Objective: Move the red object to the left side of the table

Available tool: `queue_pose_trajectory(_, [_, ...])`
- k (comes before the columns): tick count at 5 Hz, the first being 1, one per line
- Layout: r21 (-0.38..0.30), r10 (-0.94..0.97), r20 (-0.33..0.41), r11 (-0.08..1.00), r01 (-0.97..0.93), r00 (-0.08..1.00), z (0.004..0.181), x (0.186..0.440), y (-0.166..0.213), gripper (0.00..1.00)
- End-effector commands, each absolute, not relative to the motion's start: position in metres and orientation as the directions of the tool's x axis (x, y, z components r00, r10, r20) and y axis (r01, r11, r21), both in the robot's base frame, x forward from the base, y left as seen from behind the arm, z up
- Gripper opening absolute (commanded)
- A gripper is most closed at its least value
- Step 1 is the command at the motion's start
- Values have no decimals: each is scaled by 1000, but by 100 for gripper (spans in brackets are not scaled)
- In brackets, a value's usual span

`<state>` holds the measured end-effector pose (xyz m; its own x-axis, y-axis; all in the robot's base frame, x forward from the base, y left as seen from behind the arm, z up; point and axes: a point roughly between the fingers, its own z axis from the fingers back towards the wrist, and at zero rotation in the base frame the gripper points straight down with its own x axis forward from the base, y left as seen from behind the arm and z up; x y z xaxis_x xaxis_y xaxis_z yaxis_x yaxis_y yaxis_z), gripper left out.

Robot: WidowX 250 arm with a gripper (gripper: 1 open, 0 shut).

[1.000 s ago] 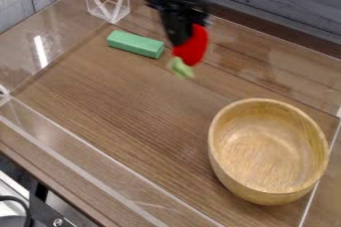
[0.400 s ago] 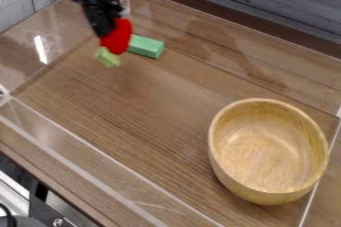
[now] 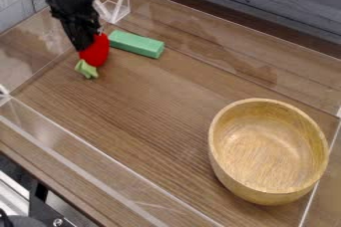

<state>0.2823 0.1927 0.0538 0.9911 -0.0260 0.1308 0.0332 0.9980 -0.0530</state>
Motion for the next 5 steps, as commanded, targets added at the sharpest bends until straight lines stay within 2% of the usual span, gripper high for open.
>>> queue_pose_trajectory(1, [-5, -30, 168, 999, 31, 985, 64, 293, 203, 0])
queue_pose_trajectory(5, [0, -14, 132, 1000, 14, 991, 44, 299, 205, 0])
